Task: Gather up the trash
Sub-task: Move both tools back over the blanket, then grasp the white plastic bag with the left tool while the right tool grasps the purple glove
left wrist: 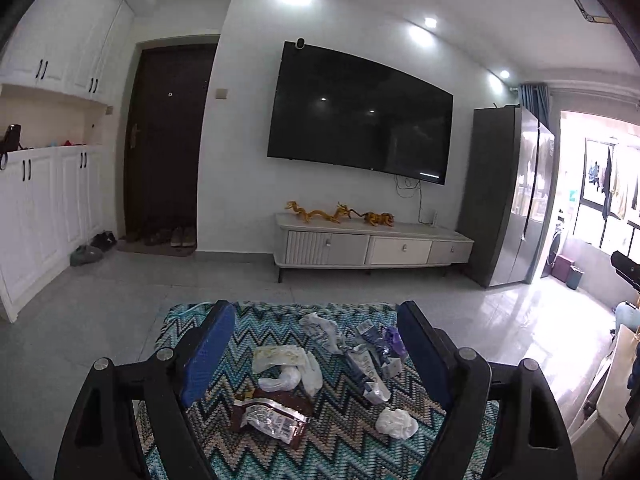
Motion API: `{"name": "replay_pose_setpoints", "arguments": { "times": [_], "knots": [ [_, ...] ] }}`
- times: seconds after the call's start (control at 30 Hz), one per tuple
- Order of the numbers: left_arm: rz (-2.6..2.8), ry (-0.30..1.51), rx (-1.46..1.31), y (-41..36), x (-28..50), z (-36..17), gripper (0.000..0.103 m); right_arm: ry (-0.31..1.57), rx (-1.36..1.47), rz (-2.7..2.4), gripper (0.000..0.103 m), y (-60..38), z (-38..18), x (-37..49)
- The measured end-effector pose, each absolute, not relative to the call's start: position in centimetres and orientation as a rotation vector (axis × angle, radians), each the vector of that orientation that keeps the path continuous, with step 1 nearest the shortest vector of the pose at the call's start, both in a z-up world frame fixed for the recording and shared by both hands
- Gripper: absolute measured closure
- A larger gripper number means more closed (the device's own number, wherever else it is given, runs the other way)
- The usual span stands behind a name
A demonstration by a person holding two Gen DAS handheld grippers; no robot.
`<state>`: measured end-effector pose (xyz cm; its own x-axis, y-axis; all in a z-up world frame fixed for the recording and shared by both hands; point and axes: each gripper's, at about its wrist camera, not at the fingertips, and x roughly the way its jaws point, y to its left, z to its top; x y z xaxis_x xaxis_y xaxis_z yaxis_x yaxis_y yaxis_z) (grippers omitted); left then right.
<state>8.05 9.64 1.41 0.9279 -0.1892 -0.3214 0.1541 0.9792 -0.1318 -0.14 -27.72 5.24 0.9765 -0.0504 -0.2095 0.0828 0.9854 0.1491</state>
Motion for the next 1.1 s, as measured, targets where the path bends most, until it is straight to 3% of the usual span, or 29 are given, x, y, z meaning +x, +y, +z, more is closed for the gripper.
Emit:
{"name": "replay_pose_setpoints", "arguments": {
  "times": [0.27, 0.57, 0.8, 1.1],
  "knots": [
    [-0.161, 0.499, -0.065, 11.1, 14.2, -3.2, 0.021, 0.348, 0.174, -0.026, 0.021, -27.6, 0.6, 6.8],
    [-0.275, 0.766, 0.026, 8.2, 21.3, -11.9, 0.044, 0.547, 0.188, 0.041, 0.021, -26.5, -7.0, 16.1],
    [-0.281, 0.896, 0.026, 7.6, 25.9, -15.9, 0.051, 0.660, 0.188, 0.116, 0.021, -24.5, -11.5, 22.1],
    [-0.271, 0.991, 0.048, 6.9, 29.0, -18.8, 0.068, 0.776, 0.217, 0.185, 0.021, -22.5, -16.2, 29.1]
  ]
}}
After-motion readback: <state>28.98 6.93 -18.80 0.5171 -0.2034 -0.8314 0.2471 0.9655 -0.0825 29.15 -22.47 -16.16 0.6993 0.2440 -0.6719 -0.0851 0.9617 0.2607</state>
